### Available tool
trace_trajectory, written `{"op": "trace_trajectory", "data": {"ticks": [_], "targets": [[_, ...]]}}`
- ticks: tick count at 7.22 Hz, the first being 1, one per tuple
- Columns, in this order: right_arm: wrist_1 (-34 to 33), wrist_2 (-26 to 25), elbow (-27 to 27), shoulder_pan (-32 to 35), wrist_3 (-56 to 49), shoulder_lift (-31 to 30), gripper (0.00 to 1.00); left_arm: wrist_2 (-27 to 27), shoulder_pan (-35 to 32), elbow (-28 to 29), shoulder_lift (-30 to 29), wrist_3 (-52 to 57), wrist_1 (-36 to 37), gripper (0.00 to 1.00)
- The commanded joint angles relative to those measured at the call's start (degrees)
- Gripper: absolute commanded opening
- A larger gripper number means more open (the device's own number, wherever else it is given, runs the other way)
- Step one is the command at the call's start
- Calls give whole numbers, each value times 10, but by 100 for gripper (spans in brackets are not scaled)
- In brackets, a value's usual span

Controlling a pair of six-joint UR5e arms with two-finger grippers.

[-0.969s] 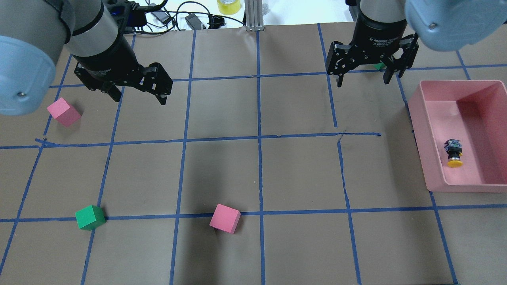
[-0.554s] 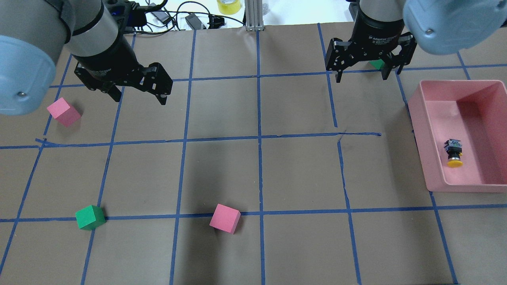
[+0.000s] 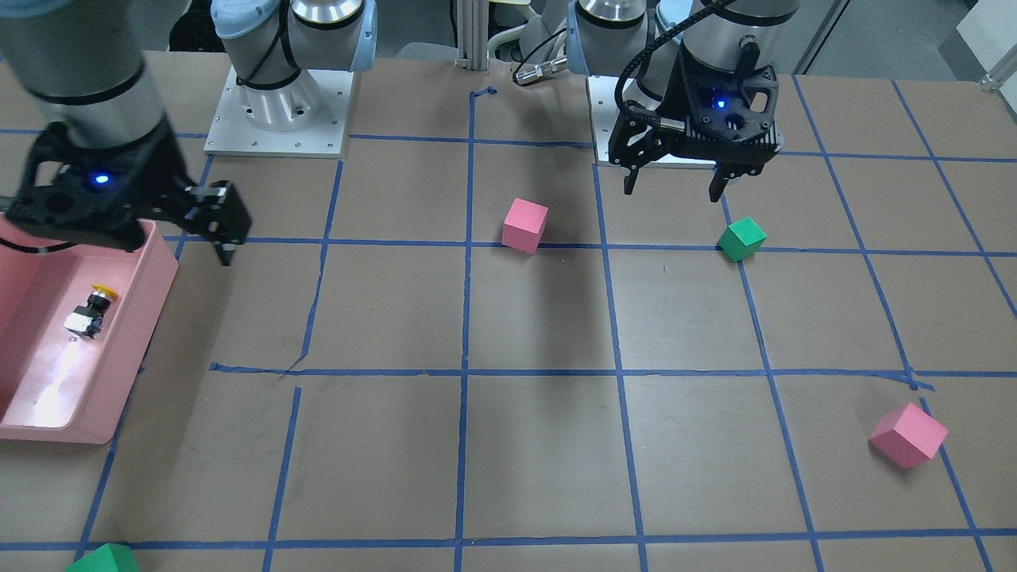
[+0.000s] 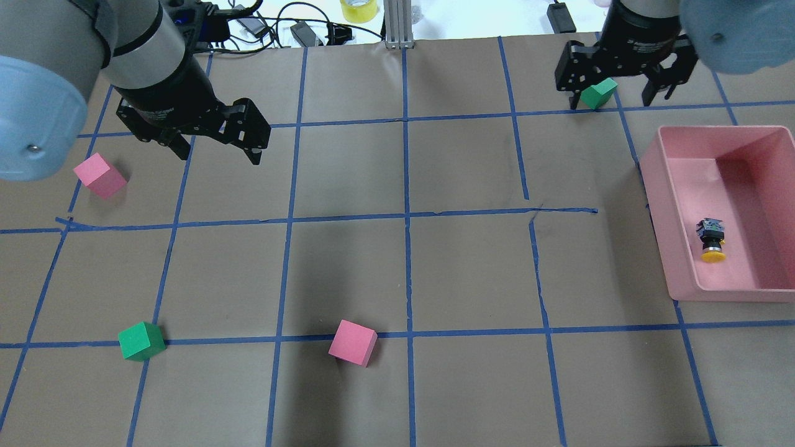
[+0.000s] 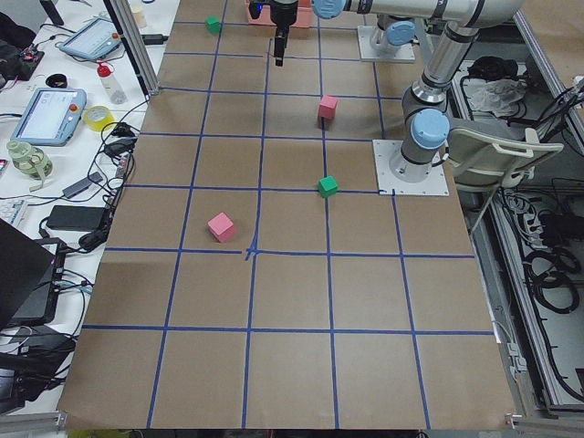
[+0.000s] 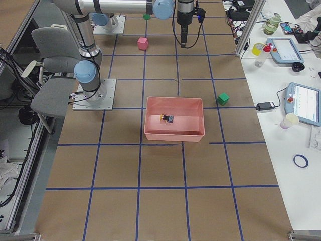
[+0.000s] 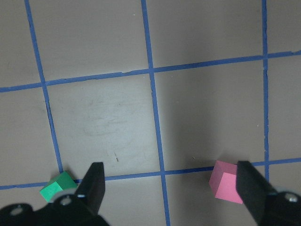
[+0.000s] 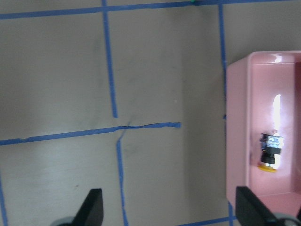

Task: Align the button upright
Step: 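Move the right gripper over the pink bin above the yellow-capped button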

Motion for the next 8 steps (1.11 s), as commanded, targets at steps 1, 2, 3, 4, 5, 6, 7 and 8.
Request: {"op": "trace_trajectory", "data": {"ticks": [1,2,3,4,5,6,7,8], "targets": [[-6,-1,18,-135,-117,0,100,0,0,0,0,0,0,100],[-7,3,31,-191,-152,0,100,0,0,0,0,0,0,100],[-21,6,70,-242,-168,2,100,0,0,0,0,0,0,100],[-130,31,137,-279,-237,12,100,0,0,0,0,0,0,100],[-220,41,202,-305,-291,19,100,0,0,0,0,0,0,100],[-245,42,222,-313,-299,22,100,0,0,0,0,0,0,100],[-247,44,229,-313,-298,35,100,0,0,0,0,0,0,100],[-245,43,232,-314,-299,47,100,0,0,0,0,0,0,100]]}}
